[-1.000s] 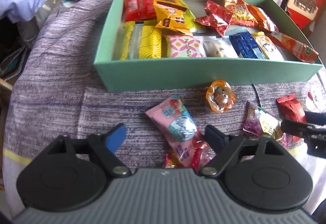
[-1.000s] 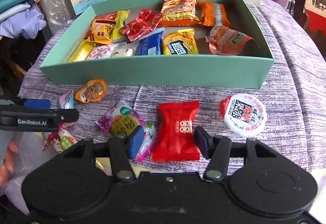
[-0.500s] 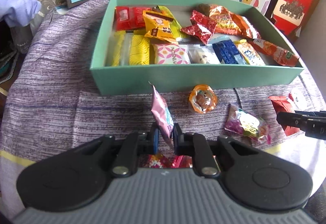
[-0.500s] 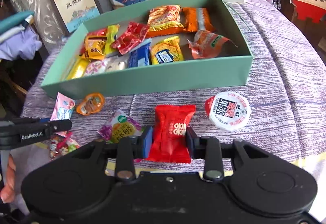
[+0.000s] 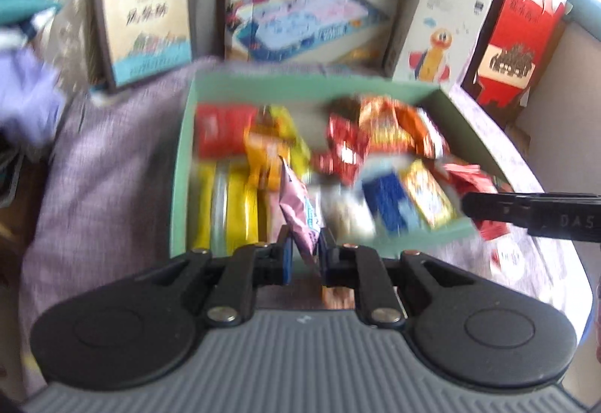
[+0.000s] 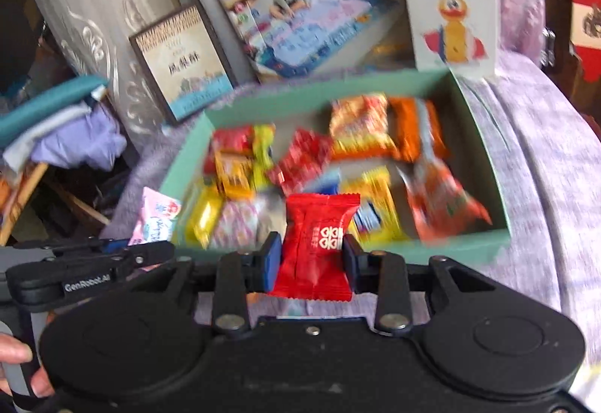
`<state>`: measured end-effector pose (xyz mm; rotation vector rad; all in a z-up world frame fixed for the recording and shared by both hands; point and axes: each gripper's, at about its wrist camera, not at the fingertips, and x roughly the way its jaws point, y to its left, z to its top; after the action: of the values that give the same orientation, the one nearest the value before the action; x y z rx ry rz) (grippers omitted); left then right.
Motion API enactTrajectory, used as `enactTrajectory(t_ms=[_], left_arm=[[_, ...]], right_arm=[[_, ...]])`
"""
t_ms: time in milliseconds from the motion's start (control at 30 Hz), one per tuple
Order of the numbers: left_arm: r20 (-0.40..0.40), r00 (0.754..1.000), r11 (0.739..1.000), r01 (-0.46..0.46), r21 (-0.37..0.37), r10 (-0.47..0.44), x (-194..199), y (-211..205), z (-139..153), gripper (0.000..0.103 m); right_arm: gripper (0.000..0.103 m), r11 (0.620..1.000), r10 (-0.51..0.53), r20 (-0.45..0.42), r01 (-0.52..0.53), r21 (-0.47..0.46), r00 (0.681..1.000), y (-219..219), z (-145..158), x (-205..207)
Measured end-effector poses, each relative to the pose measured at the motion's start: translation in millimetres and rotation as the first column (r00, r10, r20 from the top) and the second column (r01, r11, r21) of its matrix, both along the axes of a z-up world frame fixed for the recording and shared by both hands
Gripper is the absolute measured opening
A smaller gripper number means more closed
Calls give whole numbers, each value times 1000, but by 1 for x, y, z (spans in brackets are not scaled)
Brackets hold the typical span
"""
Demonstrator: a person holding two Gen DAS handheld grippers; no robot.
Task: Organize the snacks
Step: 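Drop the pink candy into the box with the left tool while the right tool drops the red packet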
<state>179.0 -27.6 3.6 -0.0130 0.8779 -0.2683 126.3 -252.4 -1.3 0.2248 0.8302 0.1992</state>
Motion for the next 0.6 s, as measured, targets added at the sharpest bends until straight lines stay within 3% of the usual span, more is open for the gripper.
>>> enactTrajectory(t_ms=[367, 600], left_arm=[[-1, 1000, 1000, 27, -15, -27, 120, -36, -3, 14], [-40, 999, 1000, 9, 6, -9, 158, -44, -27, 18]], right_arm=[[34, 999, -12, -13, 13, 41, 1000, 25, -2, 129], [36, 996, -21, -40, 24, 81, 999, 28, -23, 184]])
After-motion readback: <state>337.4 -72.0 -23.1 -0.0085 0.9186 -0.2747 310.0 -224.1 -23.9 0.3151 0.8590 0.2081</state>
